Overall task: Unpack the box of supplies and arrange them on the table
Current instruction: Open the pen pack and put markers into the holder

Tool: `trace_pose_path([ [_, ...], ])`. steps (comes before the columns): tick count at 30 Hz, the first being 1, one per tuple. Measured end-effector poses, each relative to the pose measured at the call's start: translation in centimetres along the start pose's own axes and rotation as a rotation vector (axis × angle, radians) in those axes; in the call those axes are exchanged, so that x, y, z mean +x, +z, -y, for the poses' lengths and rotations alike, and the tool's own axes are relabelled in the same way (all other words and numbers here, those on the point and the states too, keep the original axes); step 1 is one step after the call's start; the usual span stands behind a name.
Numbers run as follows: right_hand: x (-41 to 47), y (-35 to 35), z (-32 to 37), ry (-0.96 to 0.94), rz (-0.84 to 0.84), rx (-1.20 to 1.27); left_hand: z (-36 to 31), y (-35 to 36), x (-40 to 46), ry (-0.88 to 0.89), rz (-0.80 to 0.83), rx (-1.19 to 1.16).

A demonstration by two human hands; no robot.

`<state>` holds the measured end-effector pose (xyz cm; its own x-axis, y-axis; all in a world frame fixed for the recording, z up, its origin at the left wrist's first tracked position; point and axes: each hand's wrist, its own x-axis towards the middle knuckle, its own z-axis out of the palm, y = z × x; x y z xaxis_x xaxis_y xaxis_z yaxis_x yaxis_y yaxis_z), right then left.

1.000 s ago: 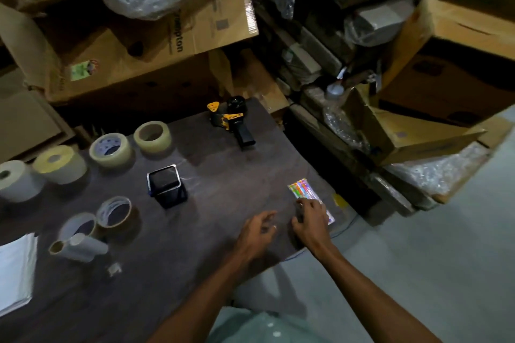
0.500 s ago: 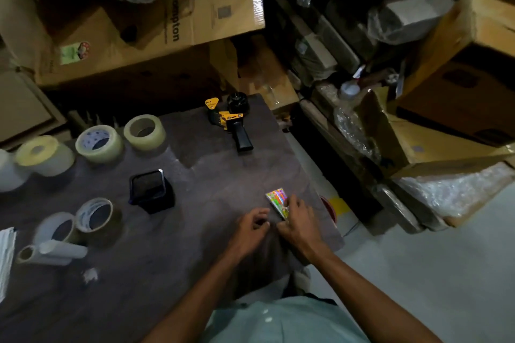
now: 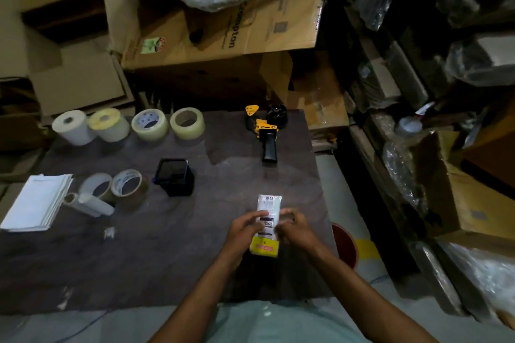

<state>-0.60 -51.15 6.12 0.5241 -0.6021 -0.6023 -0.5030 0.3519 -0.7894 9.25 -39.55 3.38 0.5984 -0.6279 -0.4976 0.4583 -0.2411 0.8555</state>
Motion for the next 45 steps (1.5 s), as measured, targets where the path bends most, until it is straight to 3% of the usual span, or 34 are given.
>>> trace_pose_path([
  [4, -0.2, -0.6, 0.4, -0.041, 0.118, -0.151, -0.7, -0.7, -0.5, 0.003, -0.071, 0.081],
  [10, 2.3, -2.2, 2.2, -0.231, 0.105, -0.154, -2.6, -1.8, -1.3, 0.067, 0.029, 0.238],
  [12, 2.3, -2.2, 3.4, -0.249, 0.23, -0.14, -3.3, -2.2, -1.2, 0.095, 0.057, 0.317],
  [15, 2.3, -2.4, 4.8, -0.355, 0.43, -0.325, -4.4, -3.0, -0.8, 0.152, 0.164, 0.502],
  [18, 3.0, -2.5, 5.0, -0.375, 0.476, -0.371, -5.3, -3.4, -0.6, 0.166, 0.162, 0.586],
  [21, 3.2, -2.5, 4.8, -0.278, 0.392, -0.158, -5.5, -3.4, -0.5, 0.26, 0.019, 0.536],
  [25, 3.1, -2.2, 4.3, -0.228, 0.16, 0.077, -5.5, -3.2, -0.2, 0.291, -0.231, 0.438],
  [28, 2.3, -1.1, 4.2, -0.193, 0.062, 0.244, -6.1, -2.0, -0.8, 0.078, -0.135, 0.063],
  [31, 1.3, -0.4, 4.1, -0.172, 0.102, 0.325, -6.9, -0.5, -0.9, -0.058, -0.009, -0.262],
  [35, 0.6, -0.1, 3.6, -0.301, 0.123, 0.162, -7.2, 0.1, 0.0, -0.024, -0.035, -0.41],
  [40, 0.7, -0.2, 2.3, -0.494, 0.055, -0.159, -5.8, -0.3, 0.8, 0.0, -0.05, -0.355],
  [45, 0.7, 0.3, 2.0, -0.449, 0.047, -0.25, -5.6, -1.1, 0.5, -0.042, -0.02, -0.32],
])
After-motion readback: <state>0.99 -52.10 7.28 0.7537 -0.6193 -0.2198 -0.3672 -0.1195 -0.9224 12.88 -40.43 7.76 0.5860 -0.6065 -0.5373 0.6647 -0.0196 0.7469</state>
